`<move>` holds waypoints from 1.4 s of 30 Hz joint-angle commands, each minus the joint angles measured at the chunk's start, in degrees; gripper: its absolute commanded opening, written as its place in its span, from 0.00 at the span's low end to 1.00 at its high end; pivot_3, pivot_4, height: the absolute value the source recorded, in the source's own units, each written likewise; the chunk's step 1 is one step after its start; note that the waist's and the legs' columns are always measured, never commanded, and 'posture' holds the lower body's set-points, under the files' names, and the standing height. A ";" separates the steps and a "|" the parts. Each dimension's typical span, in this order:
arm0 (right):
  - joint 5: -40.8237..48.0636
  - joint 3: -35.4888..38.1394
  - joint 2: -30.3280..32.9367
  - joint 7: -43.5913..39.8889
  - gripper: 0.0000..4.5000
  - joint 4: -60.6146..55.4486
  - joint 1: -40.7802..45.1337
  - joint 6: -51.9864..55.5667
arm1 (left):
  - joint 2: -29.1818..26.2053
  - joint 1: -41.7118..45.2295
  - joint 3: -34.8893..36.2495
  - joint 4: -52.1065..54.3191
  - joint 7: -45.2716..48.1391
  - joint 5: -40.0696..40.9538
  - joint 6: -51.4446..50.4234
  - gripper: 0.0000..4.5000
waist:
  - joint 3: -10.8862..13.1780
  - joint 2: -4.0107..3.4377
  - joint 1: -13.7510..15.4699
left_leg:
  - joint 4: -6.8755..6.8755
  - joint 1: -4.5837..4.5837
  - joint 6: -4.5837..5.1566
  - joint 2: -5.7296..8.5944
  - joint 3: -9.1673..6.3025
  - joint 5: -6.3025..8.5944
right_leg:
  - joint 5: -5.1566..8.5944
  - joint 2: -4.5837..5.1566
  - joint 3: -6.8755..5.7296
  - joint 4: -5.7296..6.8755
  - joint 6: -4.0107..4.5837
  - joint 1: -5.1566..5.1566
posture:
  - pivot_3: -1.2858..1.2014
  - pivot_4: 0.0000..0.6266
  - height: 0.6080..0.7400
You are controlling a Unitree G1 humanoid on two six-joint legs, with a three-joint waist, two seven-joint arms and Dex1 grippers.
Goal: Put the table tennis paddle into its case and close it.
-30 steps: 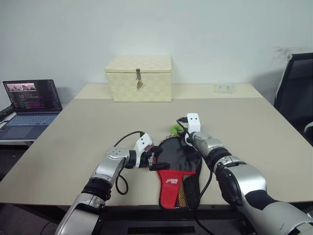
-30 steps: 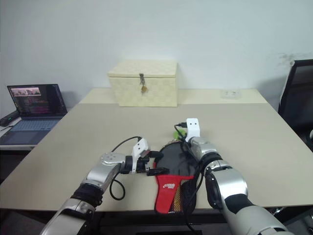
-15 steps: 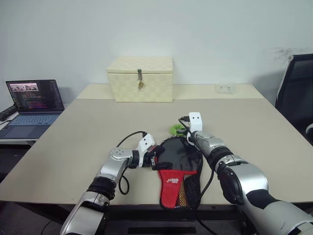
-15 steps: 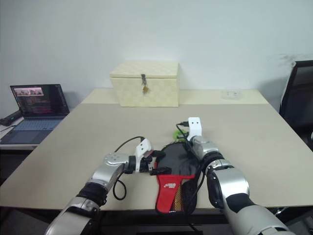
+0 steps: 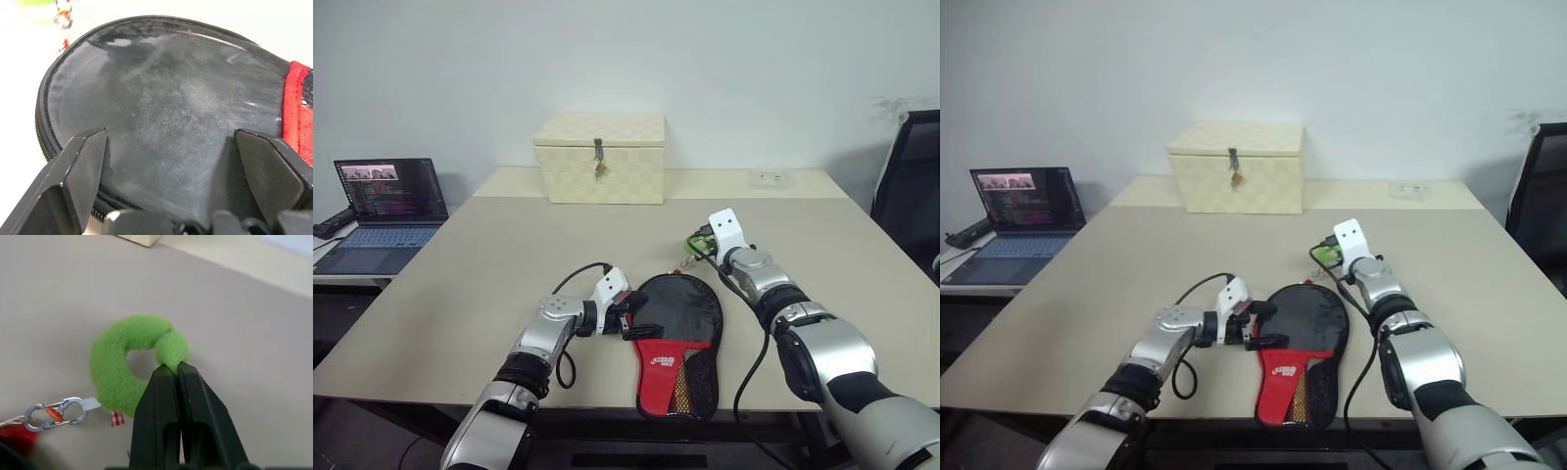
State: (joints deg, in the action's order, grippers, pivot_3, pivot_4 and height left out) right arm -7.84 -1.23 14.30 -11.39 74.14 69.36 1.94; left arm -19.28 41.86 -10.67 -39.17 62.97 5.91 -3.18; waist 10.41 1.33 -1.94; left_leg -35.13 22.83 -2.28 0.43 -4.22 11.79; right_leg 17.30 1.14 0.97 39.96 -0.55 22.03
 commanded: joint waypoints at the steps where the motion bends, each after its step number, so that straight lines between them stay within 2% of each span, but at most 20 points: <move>1: -2.27 -1.72 4.00 -0.58 0.01 -4.42 -1.13 -3.18 | 0.91 -1.59 -1.99 -3.47 0.17 -2.23 -1.13 1.00 | 0.00 0.00 0.12 | 0.00 0.00 0.00 0.00 -0.01 0.00 | 0.00 0.00 0.00 -0.01 0.00 -0.01 | 0.52 0.24 1.00; 6: -2.79 -2.16 8.89 -3.24 0.01 -10.73 -5.62 -3.16 | 1.26 -0.94 -1.86 -4.62 0.18 -2.36 -0.74 1.00 | -0.01 -0.02 0.34 | -0.01 0.00 -0.04 0.02 -0.06 -0.03 | 0.00 0.01 -0.02 -0.02 -0.01 -0.05 | 0.52 0.24 1.00; 9: -2.46 -2.05 12.62 -7.36 0.01 -21.81 -12.05 -0.66 | 1.54 -0.47 -1.77 -5.49 0.22 -2.54 -0.33 1.00 | -0.01 -0.02 0.53 | -0.04 0.02 -0.04 0.06 -0.18 -0.04 | 0.00 0.03 -0.08 -0.09 -0.03 -0.16 | 0.52 0.24 1.00; 12: -1.73 -1.29 16.25 -11.92 0.01 -38.53 -20.85 5.30 | 1.90 0.05 -1.68 -6.40 0.22 -2.78 0.15 1.00 | -0.02 -0.05 0.72 | -0.04 0.06 -0.04 0.08 -0.28 -0.03 | 0.00 0.03 -0.16 -0.24 -0.07 -0.25 | 0.52 0.24 1.00; 16: 0.54 1.97 21.65 -18.23 0.01 -65.47 -36.37 18.46 | 2.46 0.97 -1.74 -7.96 0.34 -3.01 0.96 1.00 | -0.06 -0.14 1.05 | -0.06 0.03 -0.04 0.08 -0.34 -0.03 | 0.02 0.02 -0.21 -0.30 -0.15 -0.33 | 0.52 0.24 1.00; 19: 3.59 4.27 22.48 -20.29 0.01 -81.73 -45.44 29.54 | 2.73 1.37 -1.84 -8.86 0.57 -3.18 1.60 1.00 | -0.09 -0.19 1.10 | -0.06 -0.03 -0.04 0.07 -0.35 -0.03 | 0.13 0.01 -0.23 -0.40 -0.36 -0.44 | 0.52 0.24 1.00; 21: 4.96 4.89 22.59 -21.00 0.01 -88.32 -48.64 34.69 | 2.84 1.60 -1.84 -9.34 0.71 -3.25 1.89 1.00 | -0.10 -0.21 0.92 | -0.06 -0.17 -0.04 0.04 -0.35 -0.03 | 0.14 -0.01 -0.24 -0.48 -0.40 -0.59 | 0.52 0.24 1.00; 24: 9.79 3.86 22.81 -24.42 0.01 -105.03 -58.37 45.09 | 3.20 2.49 -2.05 -10.88 1.23 -3.79 2.64 1.00 | -0.15 -0.21 1.10 | -0.06 -0.25 -0.04 0.04 -0.39 -0.05 | 0.14 -0.01 -0.27 -0.62 -0.45 -0.72 | 0.52 0.24 1.00; 26: 12.13 3.52 24.04 -26.33 0.01 -111.73 -63.42 49.19 | 3.66 3.26 -2.02 -12.00 1.39 -4.09 3.14 1.00 | -0.17 -0.24 1.39 | -0.03 -0.20 -0.04 0.00 -0.50 -0.05 | 0.12 -0.06 -0.40 -0.90 -0.48 -0.84 | 0.52 0.24 1.00; 30: 13.63 4.72 25.80 -26.23 0.01 -113.99 -66.33 52.24 | 4.42 4.62 -1.88 -14.27 1.44 -4.60 4.33 1.00 | -0.15 -0.21 1.49 | -0.06 -0.12 -0.04 0.08 -0.31 -0.04 | 0.00 0.02 -0.42 -1.04 -0.71 -0.78 | 0.52 0.24 1.00; 38: 17.01 5.09 25.35 -24.98 0.01 -111.86 -63.53 56.81 | 5.35 5.50 -1.69 -15.95 1.66 -5.00 5.50 1.00 | -0.17 -0.17 1.78 | -0.13 -0.09 -0.04 0.09 -0.30 -0.04 | -0.06 0.03 -0.40 -1.13 -0.82 -0.81 | 0.52 0.24 1.00; 42: 18.80 5.65 27.42 -26.41 0.01 -112.11 -65.10 57.08 | 5.24 5.32 -1.57 -15.82 1.67 -5.05 5.56 1.00 | -0.17 -0.16 1.87 | -0.13 -0.05 -0.03 0.10 -0.31 -0.04 | -0.06 0.04 -0.42 -1.19 -0.82 -0.81 | 0.52 0.24 1.00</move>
State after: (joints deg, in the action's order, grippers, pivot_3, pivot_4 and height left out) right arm 9.47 2.67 40.61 -36.98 -36.73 4.80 58.77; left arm -14.65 48.68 -10.79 -52.53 64.36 2.96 3.42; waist 10.24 1.17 -0.07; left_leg -35.27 22.78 -2.31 0.52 -4.53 11.75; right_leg 17.23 1.18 0.55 38.77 -1.37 21.22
